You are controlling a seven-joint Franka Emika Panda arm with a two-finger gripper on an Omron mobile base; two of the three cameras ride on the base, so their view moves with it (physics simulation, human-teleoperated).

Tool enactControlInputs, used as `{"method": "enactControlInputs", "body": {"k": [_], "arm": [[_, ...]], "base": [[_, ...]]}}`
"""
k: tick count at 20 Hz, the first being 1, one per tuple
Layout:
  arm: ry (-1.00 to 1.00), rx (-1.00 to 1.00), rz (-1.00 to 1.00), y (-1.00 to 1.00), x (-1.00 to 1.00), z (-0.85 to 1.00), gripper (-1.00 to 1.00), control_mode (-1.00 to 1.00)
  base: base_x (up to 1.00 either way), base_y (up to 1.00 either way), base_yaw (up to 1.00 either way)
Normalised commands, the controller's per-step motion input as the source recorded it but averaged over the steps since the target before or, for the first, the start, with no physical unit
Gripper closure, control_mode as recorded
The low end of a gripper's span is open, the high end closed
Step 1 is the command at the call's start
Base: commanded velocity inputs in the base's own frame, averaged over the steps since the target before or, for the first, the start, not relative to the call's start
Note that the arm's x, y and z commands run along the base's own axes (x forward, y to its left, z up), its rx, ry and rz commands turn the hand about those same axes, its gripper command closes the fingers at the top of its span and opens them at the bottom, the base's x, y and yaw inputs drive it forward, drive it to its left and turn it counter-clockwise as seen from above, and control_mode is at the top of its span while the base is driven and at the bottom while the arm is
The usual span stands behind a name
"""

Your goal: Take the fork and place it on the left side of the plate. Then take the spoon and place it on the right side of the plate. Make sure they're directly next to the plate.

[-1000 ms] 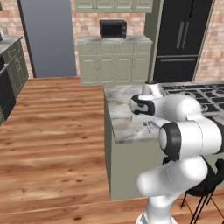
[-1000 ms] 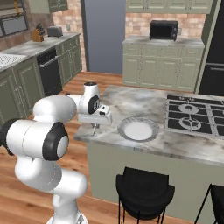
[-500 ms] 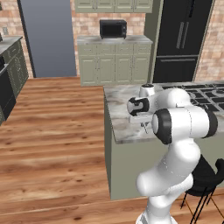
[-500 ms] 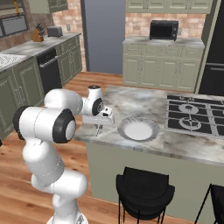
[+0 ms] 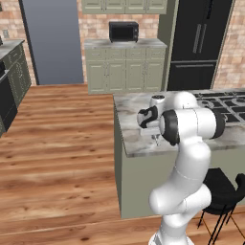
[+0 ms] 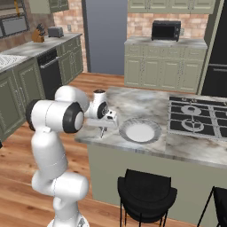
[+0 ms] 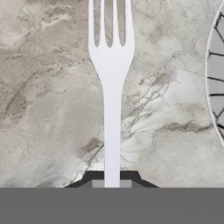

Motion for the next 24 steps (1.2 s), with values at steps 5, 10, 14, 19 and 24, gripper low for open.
{"method": "enactControlInputs", "body": {"k": [5,10,14,19,24], "arm": [[0.00,0.00,0.00,0.00,0.45,-0.29,1.00,-1.00],[0.00,0.00,0.00,0.01,0.15,-0.29,-1.00,-1.00],[-0.11,0.00,0.00,0.06,-0.34,0.31,-1.00,-1.00],[-0.25,0.00,0.00,0.00,-0.69,0.84,-1.00,-1.00],[-0.25,0.00,0.00,0.10,-0.98,0.86,-1.00,-1.00]], "base": [[0.00,0.00,0.00],[0.00,0.00,0.00],[0.00,0.00,0.00],[0.00,0.00,0.00],[0.00,0.00,0.00]]}}
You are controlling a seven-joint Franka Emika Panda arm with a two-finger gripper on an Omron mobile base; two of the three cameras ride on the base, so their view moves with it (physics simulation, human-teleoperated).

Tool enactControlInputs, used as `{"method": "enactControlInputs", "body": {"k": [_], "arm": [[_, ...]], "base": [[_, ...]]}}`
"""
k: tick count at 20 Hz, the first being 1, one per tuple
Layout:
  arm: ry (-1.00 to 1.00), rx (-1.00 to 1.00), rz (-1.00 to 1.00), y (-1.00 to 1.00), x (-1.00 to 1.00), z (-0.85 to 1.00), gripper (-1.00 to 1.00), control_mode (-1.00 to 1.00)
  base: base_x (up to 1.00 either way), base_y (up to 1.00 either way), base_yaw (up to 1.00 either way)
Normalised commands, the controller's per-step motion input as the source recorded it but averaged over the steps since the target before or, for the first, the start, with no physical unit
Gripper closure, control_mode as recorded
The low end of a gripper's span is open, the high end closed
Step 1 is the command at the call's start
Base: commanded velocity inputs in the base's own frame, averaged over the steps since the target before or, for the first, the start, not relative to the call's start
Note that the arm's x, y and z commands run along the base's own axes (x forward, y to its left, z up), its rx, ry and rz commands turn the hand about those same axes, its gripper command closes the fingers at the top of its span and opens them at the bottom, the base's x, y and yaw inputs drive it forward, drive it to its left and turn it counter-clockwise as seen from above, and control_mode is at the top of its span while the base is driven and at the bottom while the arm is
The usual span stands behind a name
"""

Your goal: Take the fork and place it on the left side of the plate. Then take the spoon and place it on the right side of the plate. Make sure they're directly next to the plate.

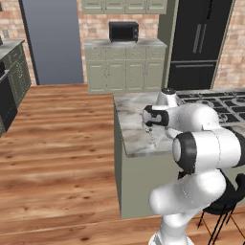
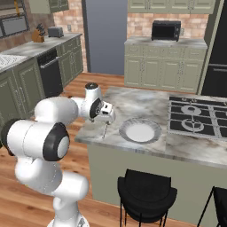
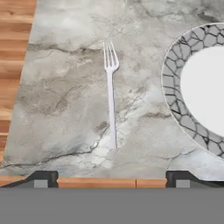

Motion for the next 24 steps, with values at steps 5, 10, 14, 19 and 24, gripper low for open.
{"method": "enactControlInputs", "body": {"k": [5,10,14,19,24], "arm": [[-0.18,0.00,0.03,0.44,-0.98,0.62,-1.00,-1.00],[-0.16,0.00,0.07,0.55,-0.50,0.32,-1.00,-1.00],[-0.12,0.00,0.07,0.55,-0.28,0.01,-1.00,-1.00],[-0.02,0.00,0.02,0.10,-0.04,0.00,-1.00,1.00],[0.00,0.00,0.00,0.00,0.00,0.00,-1.00,1.00]], "base": [[0.00,0.00,0.00],[0.00,0.00,0.00],[0.00,0.00,0.00],[-0.21,0.50,0.15],[0.00,0.95,0.44]]}}
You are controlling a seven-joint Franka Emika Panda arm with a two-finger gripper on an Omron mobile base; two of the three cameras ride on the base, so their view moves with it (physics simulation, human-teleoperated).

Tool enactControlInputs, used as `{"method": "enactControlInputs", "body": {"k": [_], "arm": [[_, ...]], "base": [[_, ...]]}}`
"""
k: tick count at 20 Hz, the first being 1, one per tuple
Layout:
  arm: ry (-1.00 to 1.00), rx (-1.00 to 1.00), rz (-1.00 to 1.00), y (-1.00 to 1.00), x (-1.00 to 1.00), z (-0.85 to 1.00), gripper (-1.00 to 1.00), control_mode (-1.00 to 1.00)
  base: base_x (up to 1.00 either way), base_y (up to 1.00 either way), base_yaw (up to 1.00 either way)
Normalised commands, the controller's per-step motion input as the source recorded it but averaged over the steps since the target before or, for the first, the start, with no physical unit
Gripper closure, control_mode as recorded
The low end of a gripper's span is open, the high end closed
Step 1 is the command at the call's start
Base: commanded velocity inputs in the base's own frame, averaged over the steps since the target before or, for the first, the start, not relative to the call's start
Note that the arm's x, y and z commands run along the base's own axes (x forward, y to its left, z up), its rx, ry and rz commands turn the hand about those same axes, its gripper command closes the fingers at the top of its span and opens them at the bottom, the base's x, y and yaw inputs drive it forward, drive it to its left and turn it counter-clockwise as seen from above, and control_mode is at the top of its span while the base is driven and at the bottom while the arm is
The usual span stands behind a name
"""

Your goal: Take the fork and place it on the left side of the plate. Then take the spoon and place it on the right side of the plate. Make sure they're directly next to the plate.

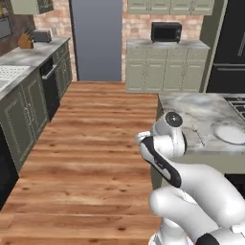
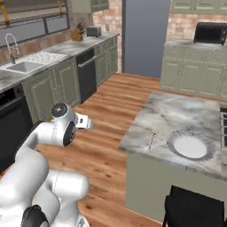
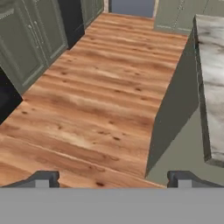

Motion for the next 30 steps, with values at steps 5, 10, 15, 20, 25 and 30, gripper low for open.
{"method": "enactControlInputs", "body": {"k": [5,10,15,20,25,30], "arm": [[0.00,0.00,0.00,0.00,0.00,0.00,-1.00,1.00],[0.00,0.00,0.00,0.00,0.00,0.00,-1.00,1.00],[0.00,0.00,0.00,0.00,0.00,0.00,-1.00,1.00],[0.00,0.00,0.00,0.00,0.00,0.00,-1.00,1.00],[0.00,0.00,0.00,0.00,0.00,0.00,-1.00,1.00],[0.00,0.00,0.00,0.00,0.00,0.00,-1.00,1.00]], "base": [[0.00,0.75,0.56],[-0.02,0.69,0.59],[-0.04,0.68,0.59],[-0.04,0.66,0.60],[0.00,0.61,0.61],[0.01,0.66,0.57]]}}
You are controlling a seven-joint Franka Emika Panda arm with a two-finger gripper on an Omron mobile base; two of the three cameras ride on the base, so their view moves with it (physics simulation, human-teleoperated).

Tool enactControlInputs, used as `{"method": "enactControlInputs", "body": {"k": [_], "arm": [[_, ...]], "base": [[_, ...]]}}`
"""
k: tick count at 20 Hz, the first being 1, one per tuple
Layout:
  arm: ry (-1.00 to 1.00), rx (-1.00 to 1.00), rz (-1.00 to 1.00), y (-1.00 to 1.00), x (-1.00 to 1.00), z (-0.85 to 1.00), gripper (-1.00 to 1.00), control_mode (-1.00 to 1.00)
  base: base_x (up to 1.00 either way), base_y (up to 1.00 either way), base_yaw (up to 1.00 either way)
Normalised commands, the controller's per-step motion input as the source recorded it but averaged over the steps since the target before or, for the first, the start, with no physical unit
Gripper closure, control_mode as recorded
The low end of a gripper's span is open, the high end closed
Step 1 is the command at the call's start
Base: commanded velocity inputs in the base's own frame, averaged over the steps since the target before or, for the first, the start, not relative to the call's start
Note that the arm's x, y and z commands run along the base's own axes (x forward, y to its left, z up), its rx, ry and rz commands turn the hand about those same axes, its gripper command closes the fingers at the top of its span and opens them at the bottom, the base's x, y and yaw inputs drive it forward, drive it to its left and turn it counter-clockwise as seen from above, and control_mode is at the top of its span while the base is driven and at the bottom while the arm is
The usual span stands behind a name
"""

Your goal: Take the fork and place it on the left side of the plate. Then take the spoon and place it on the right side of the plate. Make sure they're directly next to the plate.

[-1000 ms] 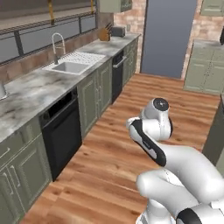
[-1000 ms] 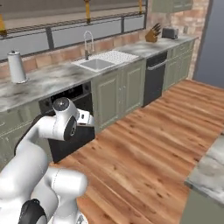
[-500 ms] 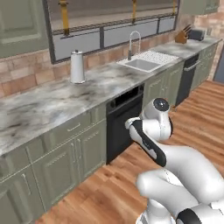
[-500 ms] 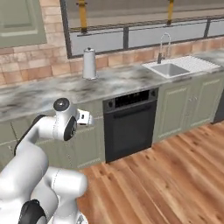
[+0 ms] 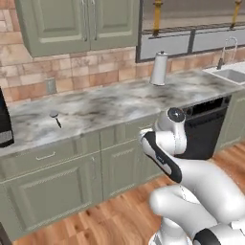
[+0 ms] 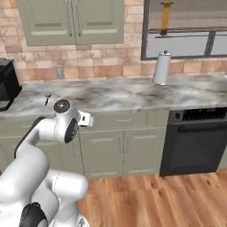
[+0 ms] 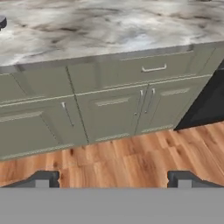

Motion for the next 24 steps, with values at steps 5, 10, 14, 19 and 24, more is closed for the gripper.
{"method": "enactControlInputs", "body": {"k": [5,10,14,19,24], "arm": [[0.00,0.00,0.00,0.00,0.00,0.00,-1.00,1.00],[0.00,0.00,0.00,0.00,0.00,0.00,-1.00,1.00],[0.00,0.00,0.00,0.00,0.00,0.00,-1.00,1.00],[0.00,0.00,0.00,0.00,0.00,0.00,-1.00,1.00],[0.10,0.01,0.13,0.41,0.15,-0.34,-1.00,-1.00]], "base": [[0.44,0.65,0.44],[1.00,0.17,0.24],[1.00,0.21,0.10],[0.99,0.30,0.10],[0.23,0.25,0.07]]}}
